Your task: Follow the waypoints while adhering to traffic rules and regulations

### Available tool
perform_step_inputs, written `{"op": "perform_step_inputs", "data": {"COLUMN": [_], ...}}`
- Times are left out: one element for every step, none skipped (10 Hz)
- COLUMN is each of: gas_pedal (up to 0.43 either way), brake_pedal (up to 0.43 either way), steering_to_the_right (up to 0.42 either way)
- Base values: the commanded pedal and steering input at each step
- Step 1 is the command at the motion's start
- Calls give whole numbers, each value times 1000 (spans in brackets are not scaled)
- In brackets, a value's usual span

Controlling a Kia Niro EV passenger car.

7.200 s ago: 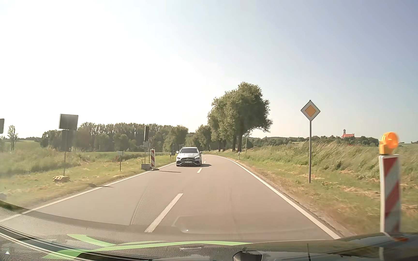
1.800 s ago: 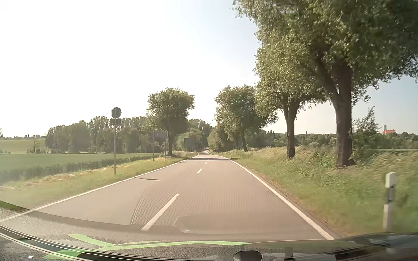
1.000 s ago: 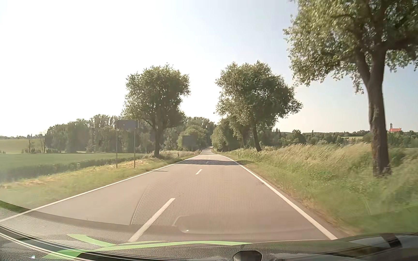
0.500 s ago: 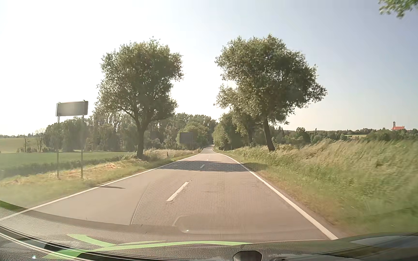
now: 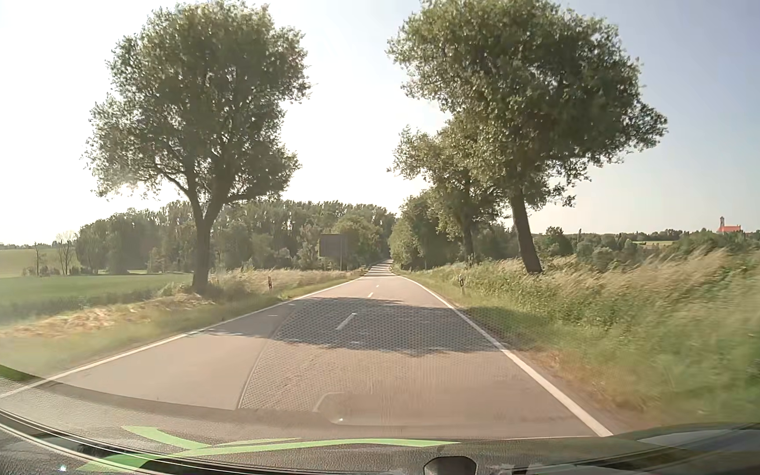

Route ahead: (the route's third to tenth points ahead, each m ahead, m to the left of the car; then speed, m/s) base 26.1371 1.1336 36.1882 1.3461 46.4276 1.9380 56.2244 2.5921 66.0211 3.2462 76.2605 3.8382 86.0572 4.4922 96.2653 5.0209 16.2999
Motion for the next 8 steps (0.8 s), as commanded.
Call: {"op": "perform_step_inputs", "data": {"gas_pedal": [8, 8, 8, 8, 8, 8, 8, 8], "brake_pedal": [0, 0, 0, 0, 0, 0, 0, 0], "steering_to_the_right": [-6, -6, -6, -6, -6, -6, -6, -6]}}
